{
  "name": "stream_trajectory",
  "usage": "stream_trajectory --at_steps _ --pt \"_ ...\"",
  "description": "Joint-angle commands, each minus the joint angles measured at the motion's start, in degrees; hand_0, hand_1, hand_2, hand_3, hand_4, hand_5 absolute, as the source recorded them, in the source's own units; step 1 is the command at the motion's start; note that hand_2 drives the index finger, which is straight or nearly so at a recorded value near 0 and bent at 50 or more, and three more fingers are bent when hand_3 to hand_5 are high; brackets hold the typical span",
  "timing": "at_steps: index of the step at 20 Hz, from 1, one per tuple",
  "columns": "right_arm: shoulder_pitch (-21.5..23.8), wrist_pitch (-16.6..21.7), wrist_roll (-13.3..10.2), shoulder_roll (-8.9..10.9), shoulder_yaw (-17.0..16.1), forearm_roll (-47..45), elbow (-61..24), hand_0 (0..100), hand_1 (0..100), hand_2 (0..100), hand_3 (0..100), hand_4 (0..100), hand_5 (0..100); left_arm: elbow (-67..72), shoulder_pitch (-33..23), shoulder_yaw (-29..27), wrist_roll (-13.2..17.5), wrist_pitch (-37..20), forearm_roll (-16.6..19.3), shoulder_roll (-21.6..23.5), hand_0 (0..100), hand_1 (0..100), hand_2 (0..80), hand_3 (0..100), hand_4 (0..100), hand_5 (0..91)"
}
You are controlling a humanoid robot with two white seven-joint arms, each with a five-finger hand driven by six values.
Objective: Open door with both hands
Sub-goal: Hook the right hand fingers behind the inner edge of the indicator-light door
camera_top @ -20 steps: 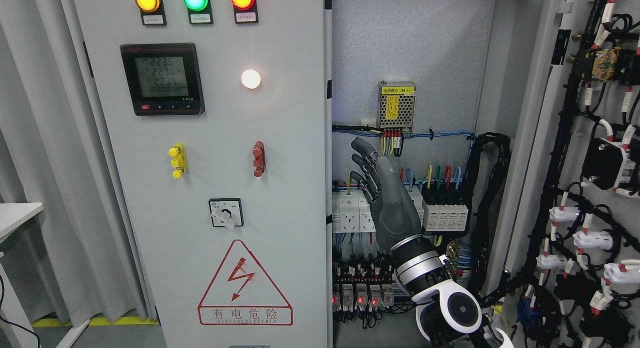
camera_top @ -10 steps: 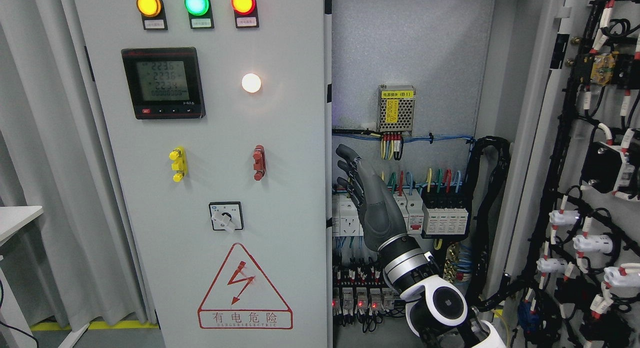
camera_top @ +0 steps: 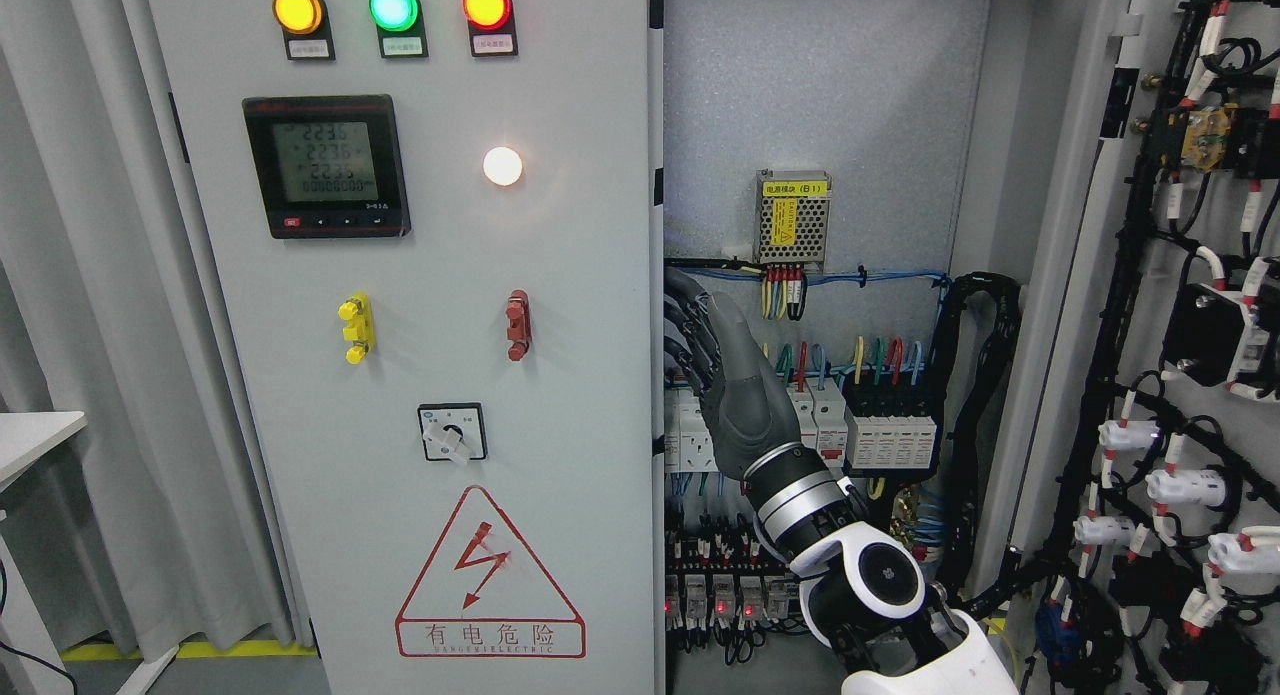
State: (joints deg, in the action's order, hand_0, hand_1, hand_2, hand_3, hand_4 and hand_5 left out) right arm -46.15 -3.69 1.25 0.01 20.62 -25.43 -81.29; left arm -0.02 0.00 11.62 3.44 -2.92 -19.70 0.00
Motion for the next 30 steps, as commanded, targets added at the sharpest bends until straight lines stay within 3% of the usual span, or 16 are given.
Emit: stream_trajectory --at_steps 1,6,9,15,22,28,30 --pt "-2.45 -0.09 0.07 -0.01 0.47 -1.72 4.12 22 0 0 0 0 0 0.89 -0.09 -0.02 -0.01 0.20 0.01 0.17 29 0 2.9 3 3 0.0" --pt "-3.42 -0.53 0.33 -0.01 0.47 -1.64 5.53 22 0 0 0 0 0 0.81 0.09 -0.02 -0.01 0.20 -0.08 0.17 29 0 3.0 3 3 0.0" --pt "-4.13 -2.63 0.77 -0.01 0.29 -1.64 5.70 22 0 0 0 0 0 0.81 0.09 -0.11 -0.01 0.20 -0.08 0.17 29 0 3.0 3 3 0.0" --pt "-4.30 -3.08 5.51 -0.01 -1.29 -1.55 5.70 22 0 0 0 0 0 0.89 0.09 -0.11 -0.01 0.20 0.01 0.26 29 0 3.0 3 3 0.0" --pt "-4.30 -3.95 8.77 -0.01 -3.66 -1.64 5.09 22 0 0 0 0 0 0.89 0.26 -0.02 -0.01 0.20 0.01 0.17 29 0 2.9 3 3 0.0" --pt "-4.30 -4.13 9.38 -0.01 -4.01 -1.90 5.18 22 0 0 0 0 0 0.89 0.79 -0.11 -0.01 0.20 0.01 0.26 29 0 2.9 3 3 0.0" --pt "-4.30 -4.13 11.57 -0.01 -4.10 -1.90 5.09 22 0 0 0 0 0 0.89 0.79 -0.11 -0.01 0.20 0.01 0.26 29 0 2.9 3 3 0.0"
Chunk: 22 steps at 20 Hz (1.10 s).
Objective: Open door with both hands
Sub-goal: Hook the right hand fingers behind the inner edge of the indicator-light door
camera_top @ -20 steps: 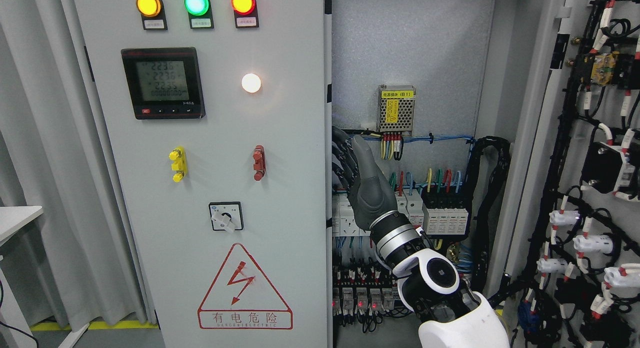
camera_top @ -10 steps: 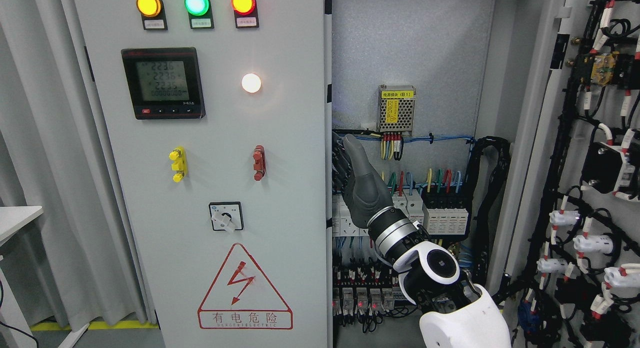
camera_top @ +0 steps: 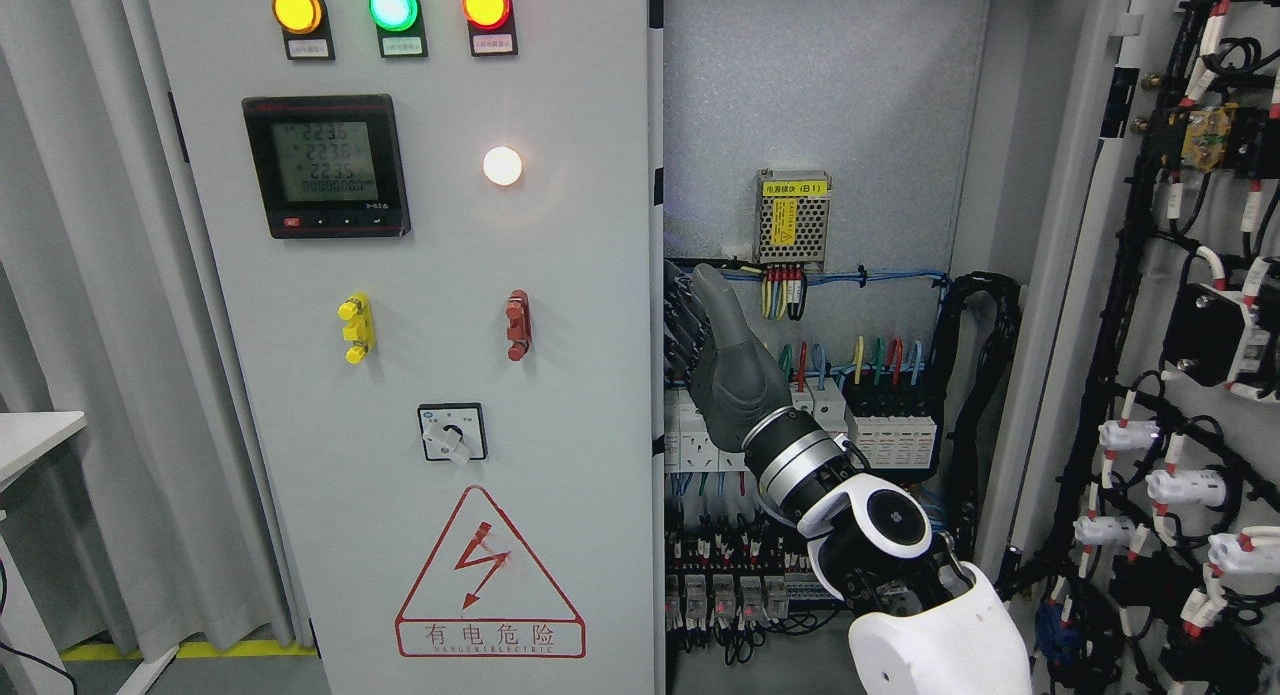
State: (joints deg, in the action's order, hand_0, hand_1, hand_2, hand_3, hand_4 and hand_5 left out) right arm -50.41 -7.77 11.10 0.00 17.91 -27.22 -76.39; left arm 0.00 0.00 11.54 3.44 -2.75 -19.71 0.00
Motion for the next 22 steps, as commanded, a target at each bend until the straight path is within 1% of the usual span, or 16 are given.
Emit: stream_trajectory --at_steps 1,2,4,6,10,11,13,16,21,22 --pt "-0.04 0.04 2.43 0.00 -1.65 -0.11 0.19 22 0 0 0 0 0 0.88 0.79 -0.02 -0.01 0.02 -0.07 0.26 29 0 2.9 3 3 0.0" --pt "-0.13 0.04 2.53 0.00 -2.00 -0.46 0.28 22 0 0 0 0 0 0.88 0.79 -0.02 -0.01 0.02 -0.07 0.18 29 0 2.9 3 3 0.0" --pt "-0.39 -0.14 2.70 0.00 -2.35 -4.48 0.36 22 0 0 0 0 0 0.88 0.79 -0.02 -0.01 0.02 -0.07 0.26 29 0 2.9 3 3 0.0" --pt "-1.18 -1.01 2.88 0.00 -3.23 -6.61 0.54 22 0 0 0 0 0 0.88 0.79 -0.02 -0.01 0.02 -0.07 0.26 29 0 2.9 3 3 0.0" --pt "-1.36 -1.45 2.97 0.00 -3.32 -6.61 0.89 22 0 0 0 0 0 0.88 0.79 -0.02 -0.01 0.02 -0.07 0.18 29 0 2.9 3 3 0.0" --pt "-1.36 -1.45 3.23 0.00 -3.32 -6.61 0.98 22 0 0 0 0 0 0.88 0.79 -0.02 -0.01 0.02 -0.07 0.26 29 0 2.9 3 3 0.0" --pt "-1.36 -1.45 4.63 0.00 -3.41 -6.53 1.33 22 0 0 0 0 0 0.88 0.79 -0.02 -0.01 0.02 -0.07 0.26 29 0 2.9 3 3 0.0" --pt "-1.62 -3.21 4.72 0.00 -3.41 -6.44 1.68 22 0 0 0 0 0 0.88 0.79 -0.02 -0.01 0.02 -0.07 0.26 29 0 2.9 3 3 0.0" --pt "-1.62 -3.65 5.08 0.00 -3.41 -6.52 1.77 22 0 0 0 0 0 0.88 0.79 -0.02 -0.01 0.02 -0.07 0.26 29 0 2.9 3 3 0.0" --pt "-1.62 -4.00 5.60 0.00 -3.49 -6.70 1.68 22 0 0 0 0 0 0.88 0.79 -0.02 -0.01 0.02 -0.07 0.26 29 0 2.9 3 3 0.0"
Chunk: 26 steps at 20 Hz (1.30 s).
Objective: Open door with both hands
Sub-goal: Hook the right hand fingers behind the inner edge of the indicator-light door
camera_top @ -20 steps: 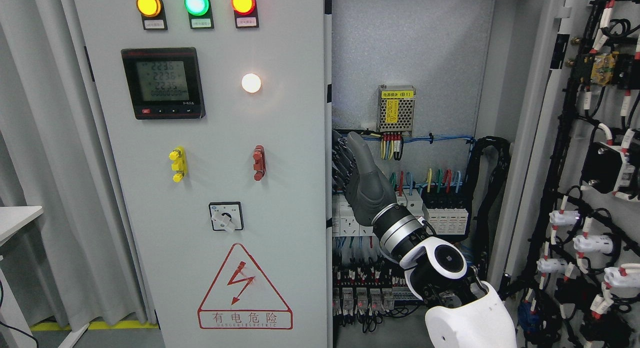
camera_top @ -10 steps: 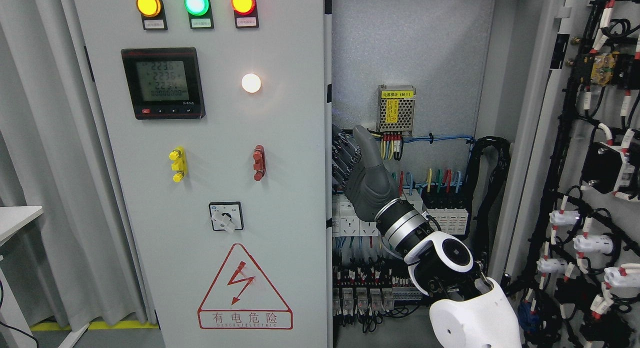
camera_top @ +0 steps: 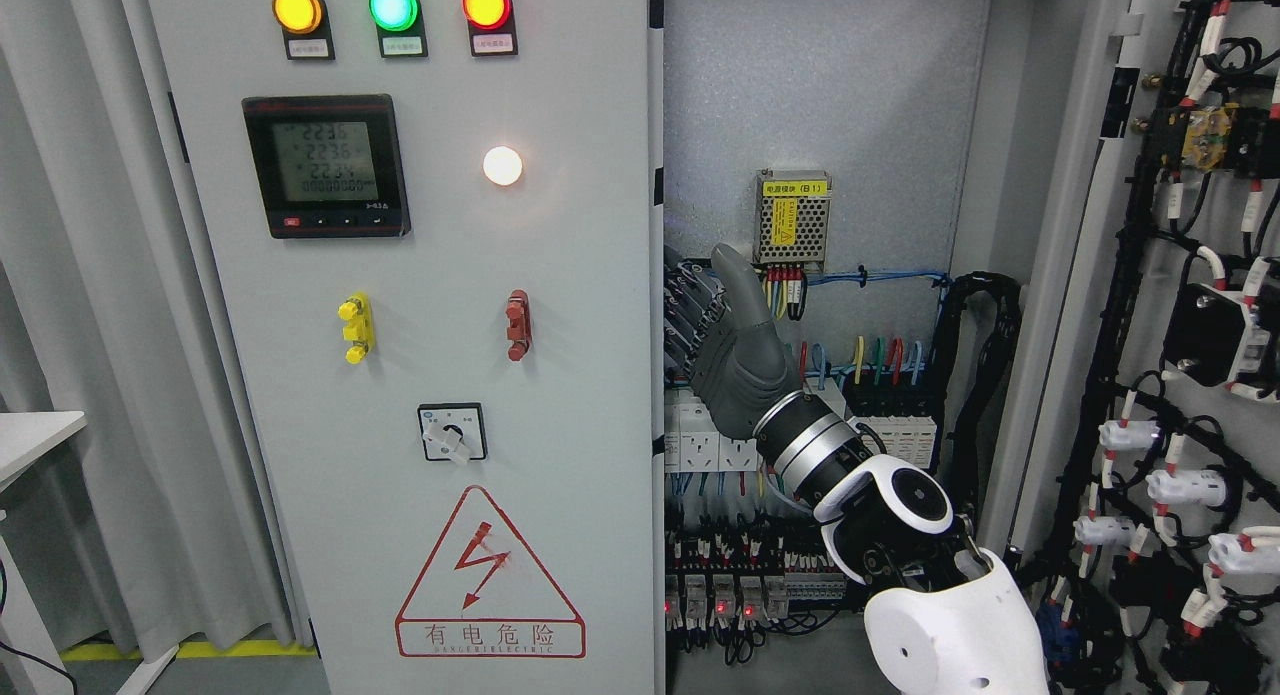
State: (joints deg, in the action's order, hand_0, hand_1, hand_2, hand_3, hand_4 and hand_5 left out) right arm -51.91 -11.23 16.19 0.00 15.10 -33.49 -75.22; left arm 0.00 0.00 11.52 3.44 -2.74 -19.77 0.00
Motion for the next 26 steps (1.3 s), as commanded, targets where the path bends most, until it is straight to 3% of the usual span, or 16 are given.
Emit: stream_trajectory --at_steps 1,8,12,26 --pt "-0.12 -0.72 1.47 0.00 -0.68 -0.43 0.42 22 0 0 0 0 0 0.88 0.79 -0.01 -0.01 0.02 -0.01 0.27 29 0 2.9 3 3 0.0" --pt "-0.21 -0.81 5.08 0.00 -1.12 -0.52 0.77 22 0 0 0 0 0 0.88 0.79 -0.01 -0.01 0.02 -0.01 0.27 29 0 2.9 3 3 0.0" --pt "-0.21 -0.81 5.87 0.00 -2.79 -0.70 1.12 22 0 0 0 0 0 0.88 0.79 -0.01 -0.01 0.02 0.08 0.27 29 0 2.9 3 3 0.0" --pt "-0.12 -0.81 7.55 0.00 -3.41 -1.40 1.21 22 0 0 0 0 0 0.88 0.79 -0.01 -0.01 0.02 -0.01 0.27 29 0 2.9 3 3 0.0"
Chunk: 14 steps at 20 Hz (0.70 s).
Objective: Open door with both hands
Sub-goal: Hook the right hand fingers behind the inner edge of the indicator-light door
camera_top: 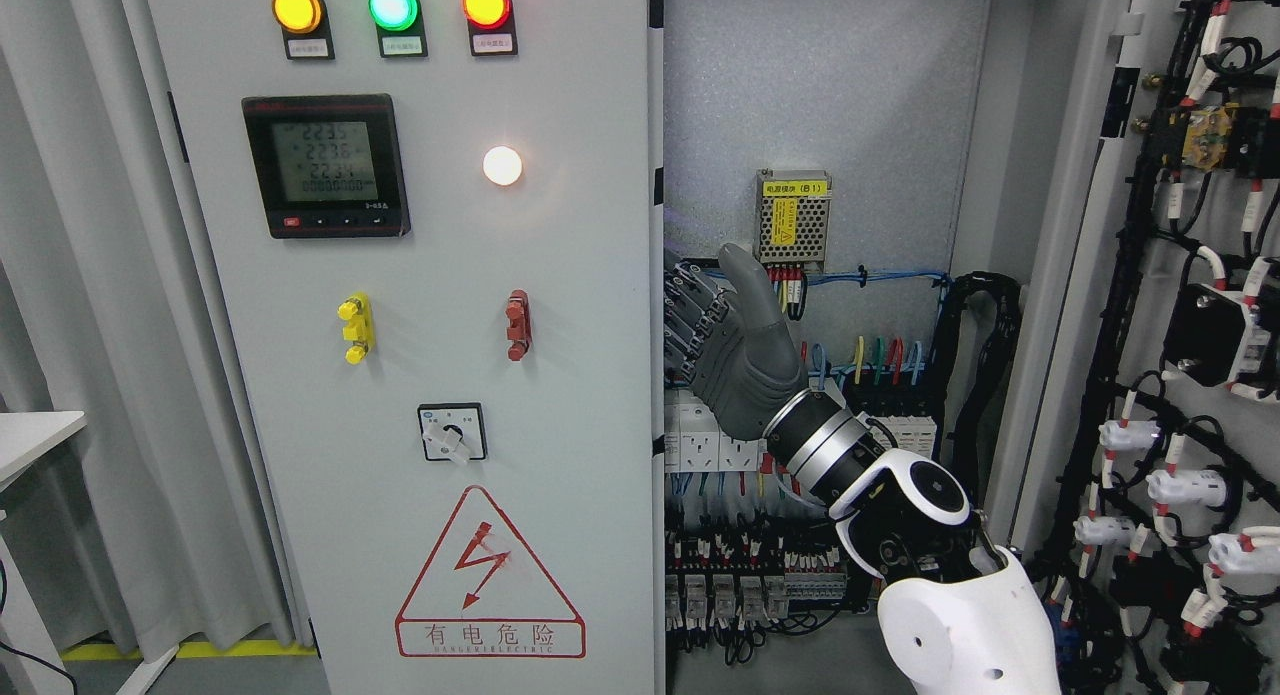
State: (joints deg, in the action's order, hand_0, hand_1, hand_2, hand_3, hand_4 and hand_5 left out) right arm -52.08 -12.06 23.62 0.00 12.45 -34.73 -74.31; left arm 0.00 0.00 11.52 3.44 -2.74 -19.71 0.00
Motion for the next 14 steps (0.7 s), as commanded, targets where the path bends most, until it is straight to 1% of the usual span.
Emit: stream_trajectory --at_steps 1,2,4,13,14 --pt "0.04 0.02 0.20 0.00 -0.76 -0.17 0.22 22 0 0 0 0 0 0.88 0.79 0.00 -0.01 0.02 0.02 0.26 29 0 2.9 3 3 0.0" --pt "0.04 0.02 0.46 0.00 -0.68 -0.17 0.30 22 0 0 0 0 0 0.88 0.79 0.00 -0.01 0.02 -0.07 0.26 29 0 2.9 3 3 0.0" --pt "0.04 0.02 1.86 0.00 -0.68 -0.17 0.57 22 0 0 0 0 0 0.88 0.79 0.00 -0.01 0.02 0.02 0.26 29 0 2.9 3 3 0.0" --pt "0.13 0.02 2.13 0.00 -0.94 -1.21 0.57 22 0 0 0 0 0 0.88 0.79 0.00 -0.01 0.02 -0.07 0.26 29 0 2.9 3 3 0.0" --pt "0.13 0.02 2.57 0.00 -1.03 -1.74 0.57 22 0 0 0 0 0 0.79 0.88 0.00 -0.01 -0.07 0.02 0.26 29 0 2.9 3 3 0.0"
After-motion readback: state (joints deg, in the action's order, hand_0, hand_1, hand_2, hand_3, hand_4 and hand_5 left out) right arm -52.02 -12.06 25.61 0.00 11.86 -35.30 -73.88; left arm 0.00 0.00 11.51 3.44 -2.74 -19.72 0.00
